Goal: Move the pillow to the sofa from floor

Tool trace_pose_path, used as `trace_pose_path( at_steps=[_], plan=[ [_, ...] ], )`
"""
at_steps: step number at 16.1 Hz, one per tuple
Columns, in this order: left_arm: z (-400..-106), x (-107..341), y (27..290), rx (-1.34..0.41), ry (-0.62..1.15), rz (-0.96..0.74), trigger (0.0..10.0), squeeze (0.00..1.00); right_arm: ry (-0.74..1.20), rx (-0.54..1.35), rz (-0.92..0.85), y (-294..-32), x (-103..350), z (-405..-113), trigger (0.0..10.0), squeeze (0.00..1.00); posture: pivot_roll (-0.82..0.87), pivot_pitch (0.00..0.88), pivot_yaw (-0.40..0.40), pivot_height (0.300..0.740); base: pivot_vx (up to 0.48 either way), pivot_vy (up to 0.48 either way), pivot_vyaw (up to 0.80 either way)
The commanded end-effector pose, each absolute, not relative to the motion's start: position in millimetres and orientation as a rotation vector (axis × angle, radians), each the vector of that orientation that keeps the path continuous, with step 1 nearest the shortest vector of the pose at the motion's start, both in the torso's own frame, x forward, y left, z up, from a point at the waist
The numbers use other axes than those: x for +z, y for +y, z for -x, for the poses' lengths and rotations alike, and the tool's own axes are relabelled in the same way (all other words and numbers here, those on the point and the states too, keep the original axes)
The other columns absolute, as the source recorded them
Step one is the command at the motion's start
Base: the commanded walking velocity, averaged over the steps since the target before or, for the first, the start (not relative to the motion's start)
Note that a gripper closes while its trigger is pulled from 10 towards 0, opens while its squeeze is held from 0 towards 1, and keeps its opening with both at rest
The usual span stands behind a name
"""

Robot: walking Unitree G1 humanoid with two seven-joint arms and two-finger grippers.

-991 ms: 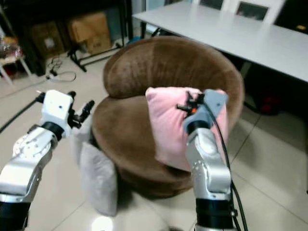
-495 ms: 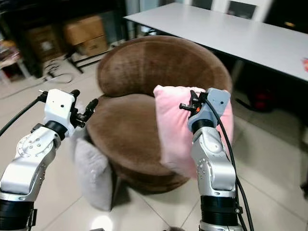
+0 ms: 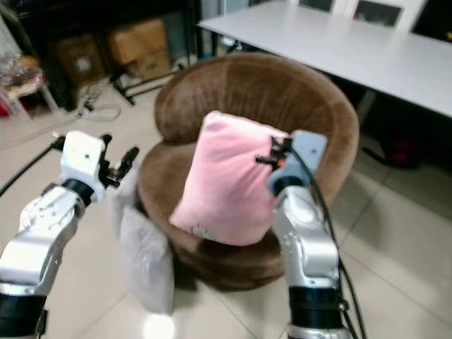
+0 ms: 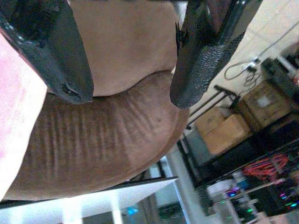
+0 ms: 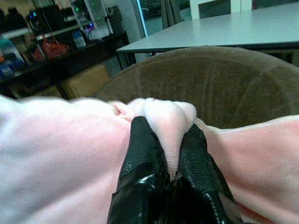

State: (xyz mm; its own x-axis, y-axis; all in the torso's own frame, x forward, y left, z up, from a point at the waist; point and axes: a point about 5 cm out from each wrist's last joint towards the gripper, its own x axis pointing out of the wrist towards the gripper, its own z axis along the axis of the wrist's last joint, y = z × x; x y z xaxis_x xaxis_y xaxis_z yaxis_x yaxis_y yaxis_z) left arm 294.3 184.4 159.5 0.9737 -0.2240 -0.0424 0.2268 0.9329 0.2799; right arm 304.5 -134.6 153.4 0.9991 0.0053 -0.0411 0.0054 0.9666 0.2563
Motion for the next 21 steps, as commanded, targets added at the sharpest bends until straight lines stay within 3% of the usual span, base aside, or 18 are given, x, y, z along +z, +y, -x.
trace_pose_path(
  at_steps=[1, 18, 21],
  plan=[
    [-297.1, 164.0, 178.8, -0.254, -0.008, -0.288, 10.0, 0.0, -0.009, -0.017, -0.248, -141.4, 166.4, -307.3, 10.0, 0.0, -0.09, 0.0, 0.027, 0.74, 0.289, 0.0, -0.78],
    [-301.0, 166.3, 178.9, -0.253, -0.023, -0.295, 10.0, 0.0, -0.039, 0.016, -0.186, -138.8, 170.6, -312.6, 10.0, 0.0, -0.08, 0.0, 0.024, 0.74, 0.295, 0.0, 0.0],
    [-298.3, 164.0, 178.7, -0.257, -0.019, -0.297, 10.0, 0.0, -0.043, 0.183, -0.142, -124.4, 174.3, -309.5, 10.0, 0.0, -0.08, 0.0, 0.016, 0.74, 0.3, 0.0, 0.27]
  ],
)
